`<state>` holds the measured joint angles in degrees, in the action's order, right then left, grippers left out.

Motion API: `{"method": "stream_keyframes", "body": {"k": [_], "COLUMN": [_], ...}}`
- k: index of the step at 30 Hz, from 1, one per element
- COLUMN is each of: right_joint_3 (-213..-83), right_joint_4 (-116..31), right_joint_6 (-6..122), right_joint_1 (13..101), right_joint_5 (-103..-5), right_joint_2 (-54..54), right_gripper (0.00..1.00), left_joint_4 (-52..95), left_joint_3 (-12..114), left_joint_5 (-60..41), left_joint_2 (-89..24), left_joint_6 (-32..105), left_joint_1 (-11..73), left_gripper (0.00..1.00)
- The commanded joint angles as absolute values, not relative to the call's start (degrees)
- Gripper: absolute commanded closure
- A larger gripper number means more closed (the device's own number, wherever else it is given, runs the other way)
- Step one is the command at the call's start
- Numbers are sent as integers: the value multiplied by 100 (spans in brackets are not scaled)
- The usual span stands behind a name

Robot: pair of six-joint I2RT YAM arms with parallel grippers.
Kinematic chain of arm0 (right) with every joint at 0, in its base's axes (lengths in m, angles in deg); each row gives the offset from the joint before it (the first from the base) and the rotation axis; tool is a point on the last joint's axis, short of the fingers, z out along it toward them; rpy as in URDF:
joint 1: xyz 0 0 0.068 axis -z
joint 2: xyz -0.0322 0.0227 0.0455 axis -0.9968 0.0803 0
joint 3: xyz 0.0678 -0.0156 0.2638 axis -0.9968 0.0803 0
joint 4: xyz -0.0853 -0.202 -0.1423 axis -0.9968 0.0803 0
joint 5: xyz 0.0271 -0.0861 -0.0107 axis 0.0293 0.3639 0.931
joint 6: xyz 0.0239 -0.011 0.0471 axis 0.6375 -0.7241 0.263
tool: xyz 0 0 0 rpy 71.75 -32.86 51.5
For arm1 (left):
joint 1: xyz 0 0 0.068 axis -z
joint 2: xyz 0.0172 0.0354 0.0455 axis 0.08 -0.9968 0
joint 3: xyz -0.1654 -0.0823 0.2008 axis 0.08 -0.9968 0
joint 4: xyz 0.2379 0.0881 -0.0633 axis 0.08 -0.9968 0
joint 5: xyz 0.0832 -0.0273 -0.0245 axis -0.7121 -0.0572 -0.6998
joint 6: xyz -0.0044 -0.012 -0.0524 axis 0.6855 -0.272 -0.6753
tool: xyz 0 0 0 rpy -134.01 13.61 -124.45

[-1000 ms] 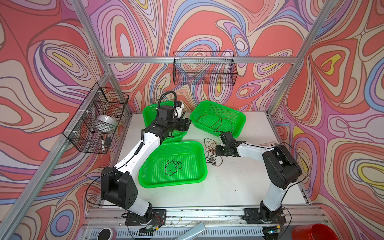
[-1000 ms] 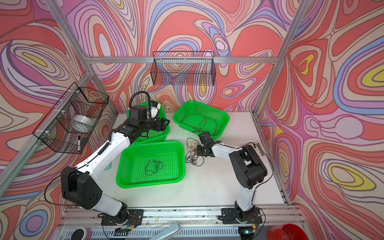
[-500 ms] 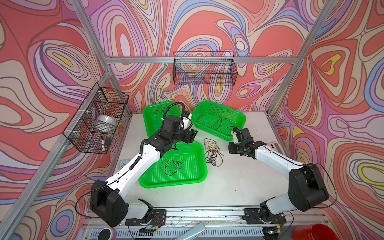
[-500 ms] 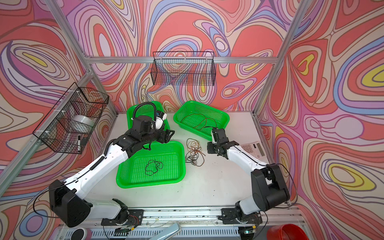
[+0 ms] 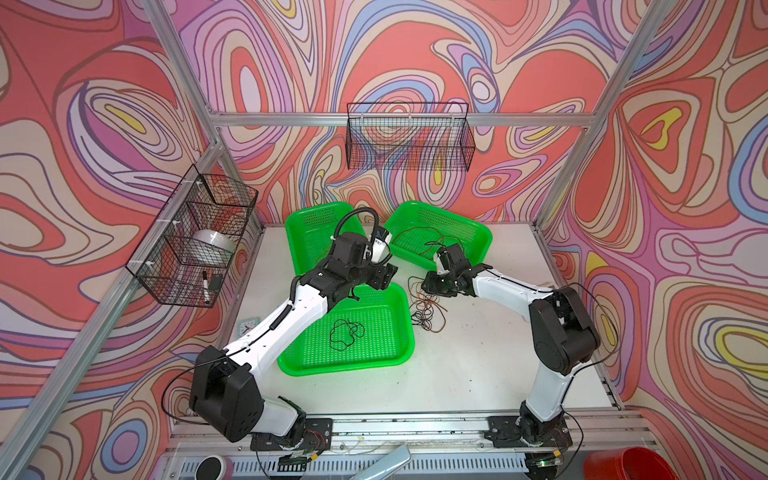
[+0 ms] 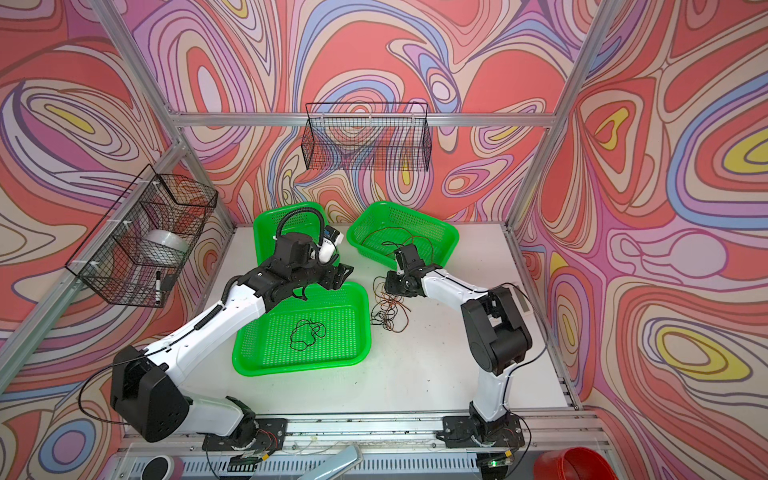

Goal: Untangle the cables

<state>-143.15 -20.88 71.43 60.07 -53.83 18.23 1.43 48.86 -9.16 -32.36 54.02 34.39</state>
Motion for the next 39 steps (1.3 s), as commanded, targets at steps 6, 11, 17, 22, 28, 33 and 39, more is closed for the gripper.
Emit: {"method": "stream_keyframes", "body": {"k": [6,11,17,22,28,33,39], "right_joint_3": [-14553,-14758,-14960,-14921,-14749,-14727,-14629], "right_joint_4": [-2539,-2552,-2639,-2513,-2404,-2208,-2098], "right_joint_6": [7783,7798,7809,7676,7736,7869,7941], "right_joint_1": [5988,5991,5969,5956,5920,5867,5736], "right_joint_5": [-5833,-5778,-5851,-5859,-5796,-5572,-5007], "right_joint_2": [2295,2630,2847,2755,2490,2430,2145], "right_gripper": [54,54,80,98,70,61,59], "left_joint_4": [79,17,-39,27,168,173,171], "left_joint_3": [4979,4988,4979,5010,4912,4708,4550], "left_joint_5": [-985,-989,-993,-898,-726,-742,-797], "left_joint_2": [-3243,-3215,-3188,-3256,-3217,-3049,-2885], "left_joint_6": [5615,5634,5661,5625,5357,5264,5298], "left_joint_1": [3357,3290,3197,3160,3167,3167,3170], "left_gripper": [26,26,26,26,27,27,26]}}
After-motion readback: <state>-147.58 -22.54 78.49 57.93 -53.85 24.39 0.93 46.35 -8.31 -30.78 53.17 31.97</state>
